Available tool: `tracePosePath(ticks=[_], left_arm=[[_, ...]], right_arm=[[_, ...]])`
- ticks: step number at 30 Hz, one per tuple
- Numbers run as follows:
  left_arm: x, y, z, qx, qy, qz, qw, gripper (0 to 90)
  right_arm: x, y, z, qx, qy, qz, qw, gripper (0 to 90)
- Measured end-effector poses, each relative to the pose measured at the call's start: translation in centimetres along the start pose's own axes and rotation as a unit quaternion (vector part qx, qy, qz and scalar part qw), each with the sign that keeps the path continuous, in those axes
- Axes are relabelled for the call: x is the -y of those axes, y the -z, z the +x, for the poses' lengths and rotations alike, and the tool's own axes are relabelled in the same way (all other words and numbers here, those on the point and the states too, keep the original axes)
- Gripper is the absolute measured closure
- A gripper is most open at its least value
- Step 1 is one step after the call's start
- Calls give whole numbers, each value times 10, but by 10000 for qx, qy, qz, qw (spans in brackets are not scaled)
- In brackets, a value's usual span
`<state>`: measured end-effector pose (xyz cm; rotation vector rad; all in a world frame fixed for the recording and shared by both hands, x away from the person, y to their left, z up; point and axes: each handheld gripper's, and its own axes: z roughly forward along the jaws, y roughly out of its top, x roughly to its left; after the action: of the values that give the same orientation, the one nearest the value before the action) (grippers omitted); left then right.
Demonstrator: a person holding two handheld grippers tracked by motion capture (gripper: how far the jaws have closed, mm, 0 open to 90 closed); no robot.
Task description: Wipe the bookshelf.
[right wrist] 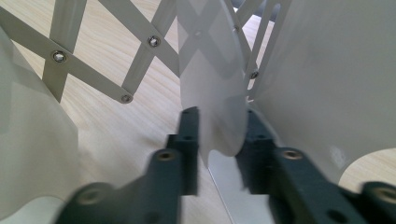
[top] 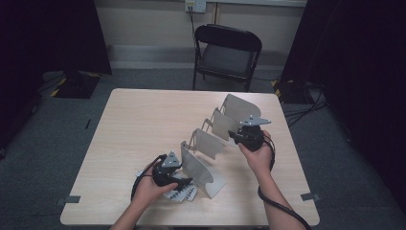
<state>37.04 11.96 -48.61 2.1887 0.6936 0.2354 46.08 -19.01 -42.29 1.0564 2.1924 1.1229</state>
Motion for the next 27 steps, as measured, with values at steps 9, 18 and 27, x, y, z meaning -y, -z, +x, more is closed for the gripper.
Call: tracePosePath(ticks=[9,18,27], left_arm=[[1,-2,-1,-5,12,-56,10000,304],[-4,-2,-1,-71,-26,-41,10000,305],[-8,3,-7,-22,-43,67,10000,334]], right_arm=[[-7,1,18,-151,243,-84,9996,900],[-16,16,23,-53,427,-321,9986,900],[-20,25,32,-31,461,-454,9979,900]])
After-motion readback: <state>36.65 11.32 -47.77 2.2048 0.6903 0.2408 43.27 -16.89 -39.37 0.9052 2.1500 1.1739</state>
